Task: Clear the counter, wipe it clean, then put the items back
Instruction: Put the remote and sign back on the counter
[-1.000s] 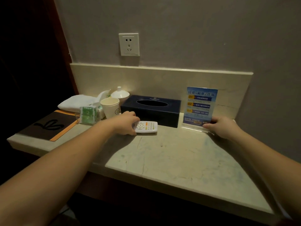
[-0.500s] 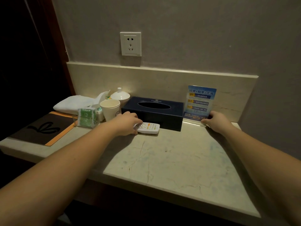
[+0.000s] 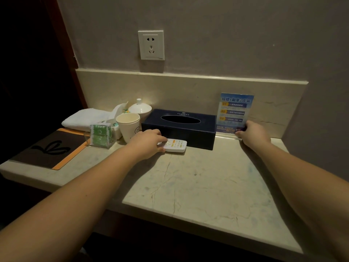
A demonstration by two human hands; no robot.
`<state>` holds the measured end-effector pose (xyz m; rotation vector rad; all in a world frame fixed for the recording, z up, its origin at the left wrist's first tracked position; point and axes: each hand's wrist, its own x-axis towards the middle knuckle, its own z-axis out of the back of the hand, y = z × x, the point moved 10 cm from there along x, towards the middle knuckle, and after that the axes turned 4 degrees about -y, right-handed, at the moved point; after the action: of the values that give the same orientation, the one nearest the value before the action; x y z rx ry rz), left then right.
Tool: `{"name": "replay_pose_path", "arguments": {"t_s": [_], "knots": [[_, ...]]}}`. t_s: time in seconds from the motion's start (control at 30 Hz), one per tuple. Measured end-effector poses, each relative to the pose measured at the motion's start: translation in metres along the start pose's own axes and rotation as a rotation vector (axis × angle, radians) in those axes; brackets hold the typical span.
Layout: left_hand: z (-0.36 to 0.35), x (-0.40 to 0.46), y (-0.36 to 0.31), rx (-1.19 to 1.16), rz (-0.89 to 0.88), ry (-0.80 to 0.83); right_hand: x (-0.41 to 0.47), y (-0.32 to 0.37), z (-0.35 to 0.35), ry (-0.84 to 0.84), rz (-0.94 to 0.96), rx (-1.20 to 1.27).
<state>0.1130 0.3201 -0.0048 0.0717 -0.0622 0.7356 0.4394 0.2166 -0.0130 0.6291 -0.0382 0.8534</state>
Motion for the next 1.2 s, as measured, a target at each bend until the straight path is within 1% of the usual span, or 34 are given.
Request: {"name": "replay_pose_path", "arguments": {"t_s": [0.17, 0.27, 0.5, 0.6, 0.67, 0.73, 0.87, 1.0, 1.1, 1.2], "knots": [[-0.001, 0.001, 0.002, -0.013, 0.001, -0.010, -0.005, 0.003, 0.001, -0.030, -0.015, -0.039], [-0.001, 0.001, 0.001, -0.013, -0.002, -0.016, -0.008, 0.007, 0.001, -0.018, -0.052, -0.045], [0.000, -0.007, 0.001, -0.092, 0.021, -0.015, -0.027, 0.008, 0.004, 0.142, -0.147, 0.092], [0.005, -0.012, -0.001, -0.125, 0.026, -0.049, -0.050, 0.001, 0.023, 0.064, -0.225, 0.198], [0.015, -0.016, -0.009, -0.206, 0.022, -0.108, -0.069, -0.001, 0.040, 0.008, -0.241, 0.255], [0.027, -0.023, -0.026, -0.343, 0.001, -0.161, -0.090, 0.003, 0.055, 0.008, -0.208, 0.250], [0.055, -0.041, -0.076, -0.595, -0.080, -0.227, -0.133, 0.018, 0.089, 0.038, -0.045, 0.092], [0.072, -0.067, -0.137, -0.708, -0.147, -0.223, -0.189, 0.019, 0.123, 0.021, 0.051, 0.018], [0.076, -0.087, -0.189, -0.781, -0.172, -0.189, -0.233, 0.000, 0.147, 0.000, 0.066, -0.004], [0.074, -0.111, -0.250, -0.843, -0.200, -0.173, -0.280, -0.041, 0.173, -0.030, 0.034, -0.009]]}}
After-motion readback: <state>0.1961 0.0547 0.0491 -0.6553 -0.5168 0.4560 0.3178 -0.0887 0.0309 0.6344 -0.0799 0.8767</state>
